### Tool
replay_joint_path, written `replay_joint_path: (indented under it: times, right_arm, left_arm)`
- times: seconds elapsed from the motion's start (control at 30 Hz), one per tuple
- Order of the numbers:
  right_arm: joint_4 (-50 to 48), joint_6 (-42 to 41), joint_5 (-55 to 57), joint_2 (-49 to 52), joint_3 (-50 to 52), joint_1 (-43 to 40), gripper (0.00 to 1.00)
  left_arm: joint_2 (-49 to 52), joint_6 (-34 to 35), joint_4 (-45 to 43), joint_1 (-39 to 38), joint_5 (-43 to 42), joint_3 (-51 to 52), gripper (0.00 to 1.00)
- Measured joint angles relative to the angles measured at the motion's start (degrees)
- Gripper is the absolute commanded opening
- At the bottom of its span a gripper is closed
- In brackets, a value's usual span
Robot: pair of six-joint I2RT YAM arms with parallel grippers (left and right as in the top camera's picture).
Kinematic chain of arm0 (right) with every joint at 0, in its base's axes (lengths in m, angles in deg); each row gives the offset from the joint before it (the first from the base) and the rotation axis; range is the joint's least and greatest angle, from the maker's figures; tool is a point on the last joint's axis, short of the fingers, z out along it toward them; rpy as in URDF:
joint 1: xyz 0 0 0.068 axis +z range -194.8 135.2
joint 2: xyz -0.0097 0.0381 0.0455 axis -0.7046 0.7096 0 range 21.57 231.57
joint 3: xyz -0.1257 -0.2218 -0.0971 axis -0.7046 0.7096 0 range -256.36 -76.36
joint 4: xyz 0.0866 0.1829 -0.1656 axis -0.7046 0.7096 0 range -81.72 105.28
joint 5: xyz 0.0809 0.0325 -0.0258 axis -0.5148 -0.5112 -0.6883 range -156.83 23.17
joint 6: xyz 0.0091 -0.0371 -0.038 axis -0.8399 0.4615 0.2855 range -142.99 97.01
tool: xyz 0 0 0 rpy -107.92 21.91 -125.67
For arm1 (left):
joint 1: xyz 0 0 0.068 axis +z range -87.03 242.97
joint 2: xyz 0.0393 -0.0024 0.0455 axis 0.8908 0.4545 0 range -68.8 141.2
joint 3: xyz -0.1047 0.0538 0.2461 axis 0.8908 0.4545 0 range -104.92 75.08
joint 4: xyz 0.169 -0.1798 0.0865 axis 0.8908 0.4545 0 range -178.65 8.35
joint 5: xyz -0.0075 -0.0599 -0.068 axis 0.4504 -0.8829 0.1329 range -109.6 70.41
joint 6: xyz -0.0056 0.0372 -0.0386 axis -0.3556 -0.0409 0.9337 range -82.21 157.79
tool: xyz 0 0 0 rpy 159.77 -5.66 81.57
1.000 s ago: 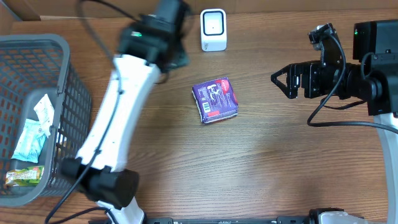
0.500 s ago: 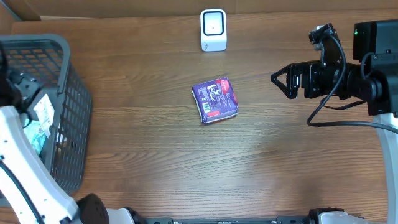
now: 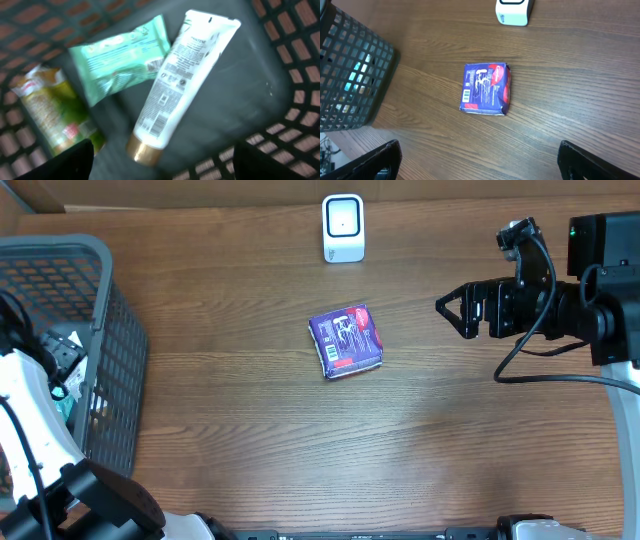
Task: Scan the item barcode
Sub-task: 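Reach the left gripper into the basket and grasp the white tube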
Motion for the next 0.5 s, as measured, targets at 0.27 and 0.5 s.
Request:
replay_joint_path:
  times: [0.27, 0.5]
  right_arm:
    - [0.0, 0.0, 0.0, 0.0, 0.0, 0.0, 1.0]
    - [0.0, 0.0, 0.0, 0.0, 0.0, 0.0, 1.0]
  left_arm:
    - [5.7, -5.3, -7.5, 0.0, -0.7, 6.8, 0.81]
    - [13.9, -8.3, -8.8, 0.0, -1.4, 6.9, 0.65]
